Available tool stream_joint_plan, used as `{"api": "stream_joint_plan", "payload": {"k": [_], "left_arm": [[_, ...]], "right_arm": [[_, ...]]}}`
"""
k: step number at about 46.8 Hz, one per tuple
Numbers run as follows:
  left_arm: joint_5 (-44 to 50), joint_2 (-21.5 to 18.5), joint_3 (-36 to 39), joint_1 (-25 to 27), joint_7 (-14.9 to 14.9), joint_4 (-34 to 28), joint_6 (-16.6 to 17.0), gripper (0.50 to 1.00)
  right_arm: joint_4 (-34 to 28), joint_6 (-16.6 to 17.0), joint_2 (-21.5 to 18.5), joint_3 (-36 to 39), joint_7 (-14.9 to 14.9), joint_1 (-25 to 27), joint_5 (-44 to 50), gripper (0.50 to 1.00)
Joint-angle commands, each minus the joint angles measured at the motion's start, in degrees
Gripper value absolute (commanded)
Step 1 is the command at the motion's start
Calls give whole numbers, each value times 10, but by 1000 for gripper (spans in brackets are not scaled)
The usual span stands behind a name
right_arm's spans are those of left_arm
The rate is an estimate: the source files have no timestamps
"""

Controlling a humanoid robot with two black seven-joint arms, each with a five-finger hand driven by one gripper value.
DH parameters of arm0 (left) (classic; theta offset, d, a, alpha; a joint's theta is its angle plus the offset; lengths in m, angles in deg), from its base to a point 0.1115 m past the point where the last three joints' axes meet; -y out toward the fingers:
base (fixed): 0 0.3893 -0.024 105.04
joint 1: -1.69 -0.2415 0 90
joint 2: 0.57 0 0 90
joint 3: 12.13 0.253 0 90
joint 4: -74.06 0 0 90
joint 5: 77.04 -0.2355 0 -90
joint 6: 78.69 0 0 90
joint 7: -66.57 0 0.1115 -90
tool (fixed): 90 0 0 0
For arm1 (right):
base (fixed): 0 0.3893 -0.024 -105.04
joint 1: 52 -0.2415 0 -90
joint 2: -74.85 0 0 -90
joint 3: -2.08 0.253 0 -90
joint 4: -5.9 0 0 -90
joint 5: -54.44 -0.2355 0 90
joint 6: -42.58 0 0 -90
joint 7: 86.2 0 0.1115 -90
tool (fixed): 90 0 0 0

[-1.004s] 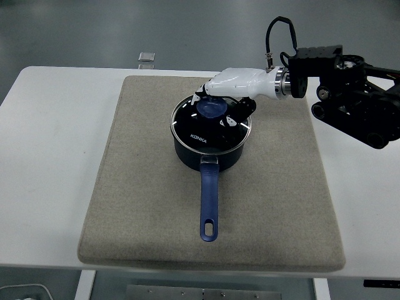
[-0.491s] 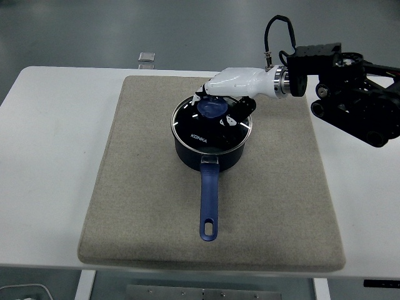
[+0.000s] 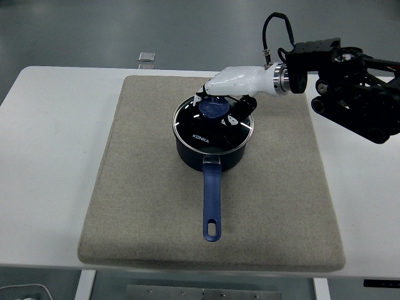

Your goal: Lift the pot lid and place it to the right of the pot.

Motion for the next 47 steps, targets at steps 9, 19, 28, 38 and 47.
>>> {"api": "stream_joint_plan", "payload": {"k": [9,19,28,38,47], "left_arm": [[0,0,0,1,0,0,0,1000],[0,0,0,0,0,0,0,1000],[0,0,0,0,0,0,0,1000],[-1,0,0,0,0,0,0,1000],[0,0,0,0,0,0,0,1000]], "right_arm": [[0,-4,-1,3,0,-14,-4,500],[-19,-7,-4,5,1,-15,-4,500],[-63,-9,-9,9,6,-28,-10,500],[-122,-10,-12,12,6,-30,-14,500],[-163,-10,-11,10,5,-30,-18,500]]}}
